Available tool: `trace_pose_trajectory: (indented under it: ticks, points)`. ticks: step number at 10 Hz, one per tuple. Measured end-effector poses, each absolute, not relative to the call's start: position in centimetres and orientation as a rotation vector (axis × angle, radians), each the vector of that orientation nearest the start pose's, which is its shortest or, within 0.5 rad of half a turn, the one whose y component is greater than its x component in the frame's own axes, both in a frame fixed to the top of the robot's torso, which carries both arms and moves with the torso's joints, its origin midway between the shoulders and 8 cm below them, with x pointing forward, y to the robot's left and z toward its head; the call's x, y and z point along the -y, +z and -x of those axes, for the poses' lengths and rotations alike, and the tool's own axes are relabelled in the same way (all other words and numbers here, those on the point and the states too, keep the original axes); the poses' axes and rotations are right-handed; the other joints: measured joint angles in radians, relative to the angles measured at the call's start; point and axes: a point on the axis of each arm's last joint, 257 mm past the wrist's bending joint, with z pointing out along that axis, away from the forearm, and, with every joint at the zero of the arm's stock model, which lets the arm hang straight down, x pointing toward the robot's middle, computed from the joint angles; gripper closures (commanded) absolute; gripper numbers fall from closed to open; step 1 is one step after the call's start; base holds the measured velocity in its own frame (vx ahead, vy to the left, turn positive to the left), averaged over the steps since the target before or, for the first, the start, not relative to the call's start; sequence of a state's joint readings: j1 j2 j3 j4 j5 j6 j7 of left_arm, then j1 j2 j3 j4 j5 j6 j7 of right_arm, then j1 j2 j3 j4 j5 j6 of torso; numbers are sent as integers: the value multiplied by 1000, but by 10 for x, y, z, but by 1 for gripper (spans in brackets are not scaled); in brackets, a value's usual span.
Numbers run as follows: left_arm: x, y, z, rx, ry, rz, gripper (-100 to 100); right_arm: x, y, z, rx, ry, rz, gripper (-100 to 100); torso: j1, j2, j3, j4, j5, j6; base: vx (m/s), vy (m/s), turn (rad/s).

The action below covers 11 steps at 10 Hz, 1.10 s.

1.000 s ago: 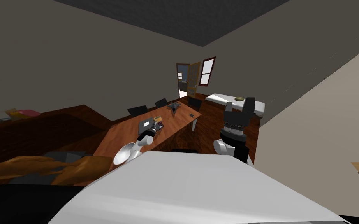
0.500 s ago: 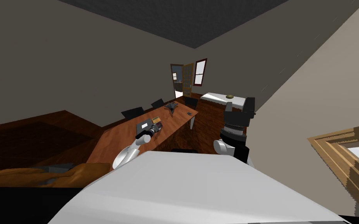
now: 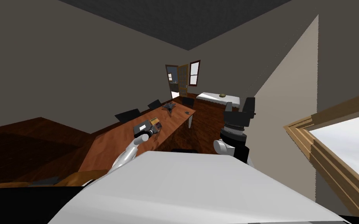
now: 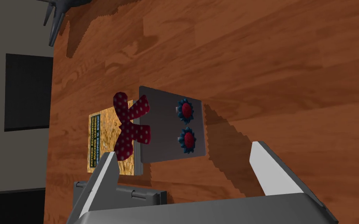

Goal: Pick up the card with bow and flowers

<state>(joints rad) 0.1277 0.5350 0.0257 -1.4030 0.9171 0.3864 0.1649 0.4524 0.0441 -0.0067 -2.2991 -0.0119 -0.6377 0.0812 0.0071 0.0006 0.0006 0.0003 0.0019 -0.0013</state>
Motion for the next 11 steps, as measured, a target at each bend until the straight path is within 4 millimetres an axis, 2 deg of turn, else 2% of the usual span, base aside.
trace_pose_trajectory:
  ticks: [6,11]
  points:
    - [-447,-426,-427,-1088,-1057,2390,-100,277,71,-314,-443,1278,-510,0,0,0,0,0,0,1,-66,64,-223]
    - [-473,-443,-406,-1003,-988,2565,-100,277,71,-314,-443,1277,-510,0,-1,-2,-1,0,0,0,-59,61,-228]
